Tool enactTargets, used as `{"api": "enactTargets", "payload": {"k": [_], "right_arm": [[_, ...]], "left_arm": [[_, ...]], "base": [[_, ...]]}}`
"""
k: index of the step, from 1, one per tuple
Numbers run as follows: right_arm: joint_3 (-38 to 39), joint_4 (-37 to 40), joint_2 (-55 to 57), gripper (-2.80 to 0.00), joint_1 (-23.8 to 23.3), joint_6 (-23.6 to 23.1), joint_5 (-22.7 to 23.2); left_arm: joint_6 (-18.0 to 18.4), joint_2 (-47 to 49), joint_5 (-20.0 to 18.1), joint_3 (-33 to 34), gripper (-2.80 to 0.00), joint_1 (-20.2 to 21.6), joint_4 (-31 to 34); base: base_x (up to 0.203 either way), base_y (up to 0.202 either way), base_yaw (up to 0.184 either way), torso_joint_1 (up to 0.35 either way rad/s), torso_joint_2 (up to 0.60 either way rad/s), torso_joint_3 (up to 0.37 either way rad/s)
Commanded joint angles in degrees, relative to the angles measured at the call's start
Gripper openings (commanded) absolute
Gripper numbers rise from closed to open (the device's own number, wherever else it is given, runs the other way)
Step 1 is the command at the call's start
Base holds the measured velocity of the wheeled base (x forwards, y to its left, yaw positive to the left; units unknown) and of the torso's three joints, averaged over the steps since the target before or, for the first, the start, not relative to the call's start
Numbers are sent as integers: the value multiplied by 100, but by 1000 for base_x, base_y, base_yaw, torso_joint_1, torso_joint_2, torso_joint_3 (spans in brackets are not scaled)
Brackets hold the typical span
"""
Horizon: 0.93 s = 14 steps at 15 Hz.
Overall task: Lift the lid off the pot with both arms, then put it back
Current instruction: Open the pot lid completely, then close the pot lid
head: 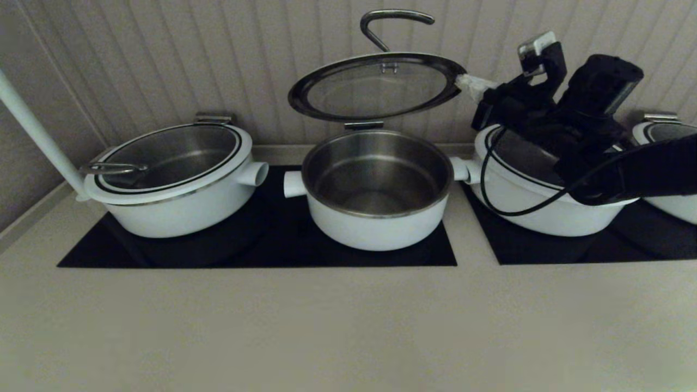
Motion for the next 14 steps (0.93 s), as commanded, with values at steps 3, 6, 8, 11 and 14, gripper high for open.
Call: {"api": "enactTargets", "payload": {"k": [3, 6, 8, 11, 14], "right_arm": [[746, -14, -676, -280, -40, -10, 21], [1191, 56, -1069, -280, -174, -10, 21], [1508, 87, -1385, -280, -296, -10, 21], [2072, 104, -1966, -280, -451, -16, 21], [2762, 105, -2636, -280, -532, -136, 21]], "left_arm": [[-1, 1, 5, 0, -280, -3, 2], [-1, 1, 5, 0, -280, -5, 2], [-1, 1, 5, 0, -280, -5, 2], [-1, 1, 5, 0, -280, 2, 2], [-1, 1, 5, 0, -280, -5, 2]], "base": [[0, 0, 0, 0, 0, 0], [0, 0, 0, 0, 0, 0], [0, 0, 0, 0, 0, 0], [0, 0, 0, 0, 0, 0], [0, 0, 0, 0, 0, 0]]}}
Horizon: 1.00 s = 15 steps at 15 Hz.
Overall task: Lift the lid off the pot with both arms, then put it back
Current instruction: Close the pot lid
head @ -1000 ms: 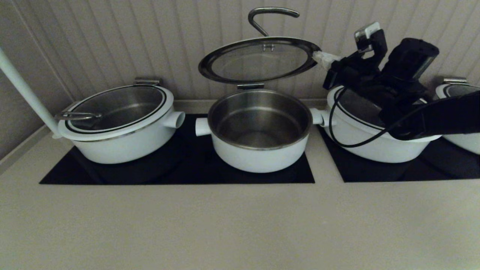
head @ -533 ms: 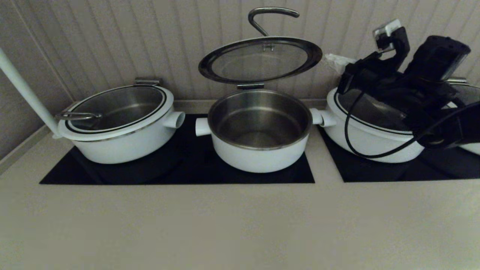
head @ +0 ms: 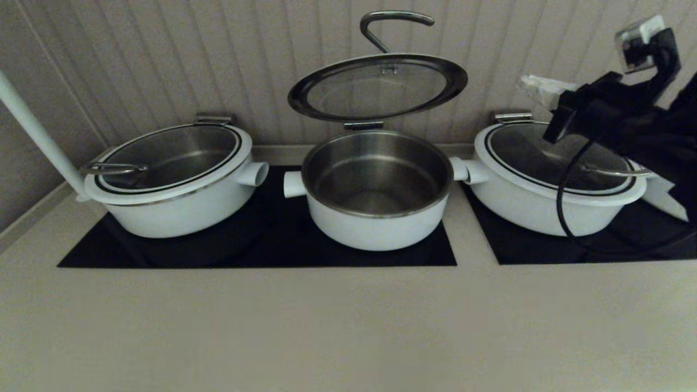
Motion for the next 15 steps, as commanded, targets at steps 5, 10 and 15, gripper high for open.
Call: {"api": "enactTargets", "payload": {"k": [5, 10, 15], "right_arm": [[987, 87, -1191, -280, -569, -10, 36], [1019, 63, -1222, -280, -582, -8, 53], [953, 106, -1387, -280, -590, 9, 53]], "left_arm": [[2, 1, 2, 0, -280, -2, 0], [2, 1, 2, 0, -280, 1, 0], [2, 1, 2, 0, -280, 5, 0]], "base": [[0, 0, 0, 0, 0, 0], [0, 0, 0, 0, 0, 0], [0, 0, 0, 0, 0, 0]]}}
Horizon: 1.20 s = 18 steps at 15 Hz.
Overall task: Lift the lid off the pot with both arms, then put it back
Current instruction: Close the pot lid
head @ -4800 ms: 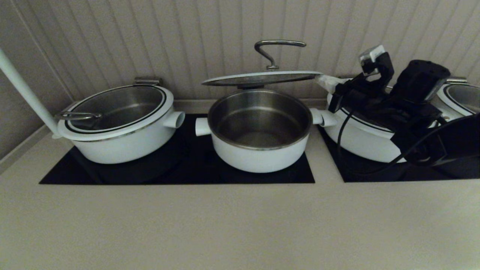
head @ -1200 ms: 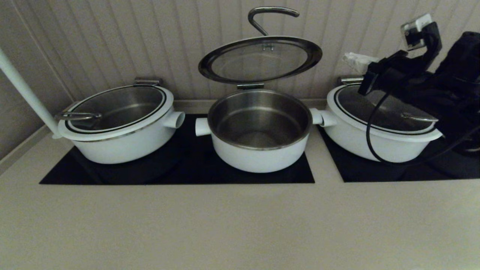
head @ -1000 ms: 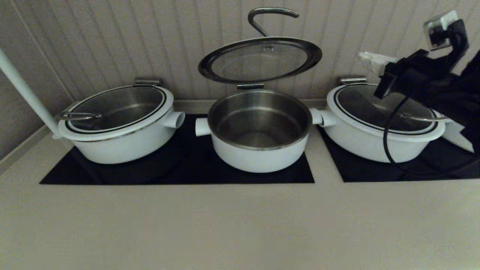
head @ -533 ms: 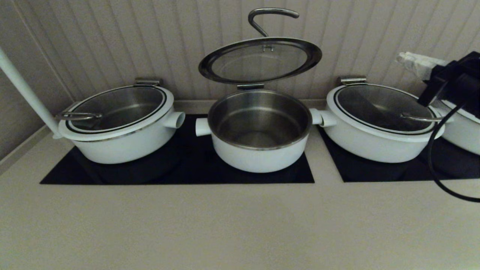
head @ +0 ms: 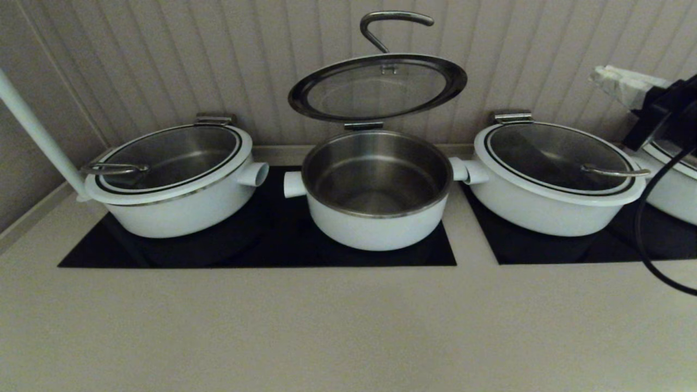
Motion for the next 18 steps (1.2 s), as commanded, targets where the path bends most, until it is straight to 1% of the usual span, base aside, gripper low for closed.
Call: {"api": "enactTargets", "payload": {"k": [1, 2, 4, 6, 9, 11, 12, 14, 18], "right_arm": [[-170, 35, -46, -280, -4, -5, 15], [-305, 130, -43, -280, -37, -5, 9], [-704, 371, 18, -280, -258, -12, -5], [-914, 629, 93, -280, -421, -22, -3], [-1125, 951, 169, -280, -416, -37, 15], [-1491, 1012, 418, -280, -411, -47, 57], [-1714, 1019, 580, -280, -405, -59, 158], [-2095, 1010, 900, -280, -372, -72, 547], [-2477, 800, 1569, -280, -345, -255, 1347]], "left_arm": [[2, 1, 2, 0, -280, 2, 0], [2, 1, 2, 0, -280, -4, 0], [2, 1, 2, 0, -280, -5, 0], [2, 1, 2, 0, -280, -5, 0], [2, 1, 2, 0, -280, 0, 0], [2, 1, 2, 0, -280, 3, 0], [2, 1, 2, 0, -280, -4, 0], [2, 1, 2, 0, -280, 4, 0], [2, 1, 2, 0, -280, 3, 0]], "base": [[0, 0, 0, 0, 0, 0], [0, 0, 0, 0, 0, 0], [0, 0, 0, 0, 0, 0], [0, 0, 0, 0, 0, 0], [0, 0, 0, 0, 0, 0], [0, 0, 0, 0, 0, 0], [0, 0, 0, 0, 0, 0], [0, 0, 0, 0, 0, 0], [0, 0, 0, 0, 0, 0]]}}
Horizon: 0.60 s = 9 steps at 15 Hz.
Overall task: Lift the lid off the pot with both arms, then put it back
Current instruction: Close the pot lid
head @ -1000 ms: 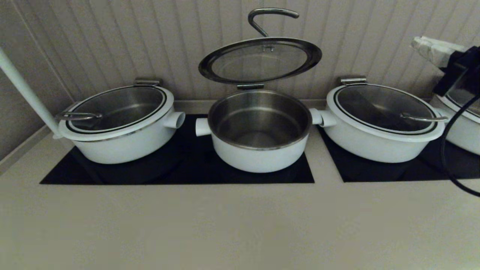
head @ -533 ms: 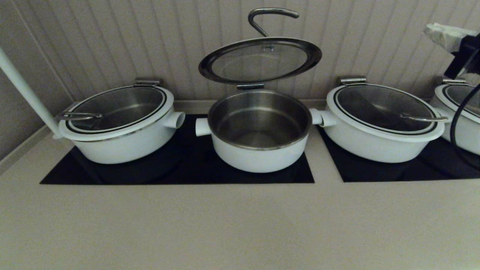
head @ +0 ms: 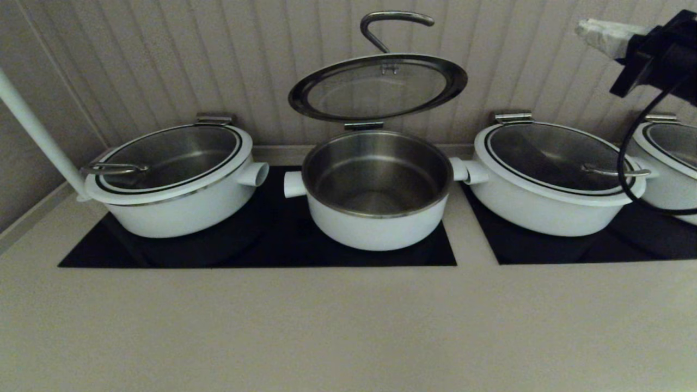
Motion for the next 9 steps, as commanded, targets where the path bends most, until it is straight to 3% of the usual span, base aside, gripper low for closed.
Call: {"api": "enactTargets", "payload": {"k": [1, 9], "right_arm": [[-283, -180, 634, -280, 5, -24, 392], [-2182, -709, 2197, -280, 316, 29, 692]], "left_arm": [[2, -1, 2, 0, -280, -4, 1], [2, 1, 2, 0, -280, 4, 1]], "base": [[0, 0, 0, 0, 0, 0], [0, 0, 0, 0, 0, 0]]}}
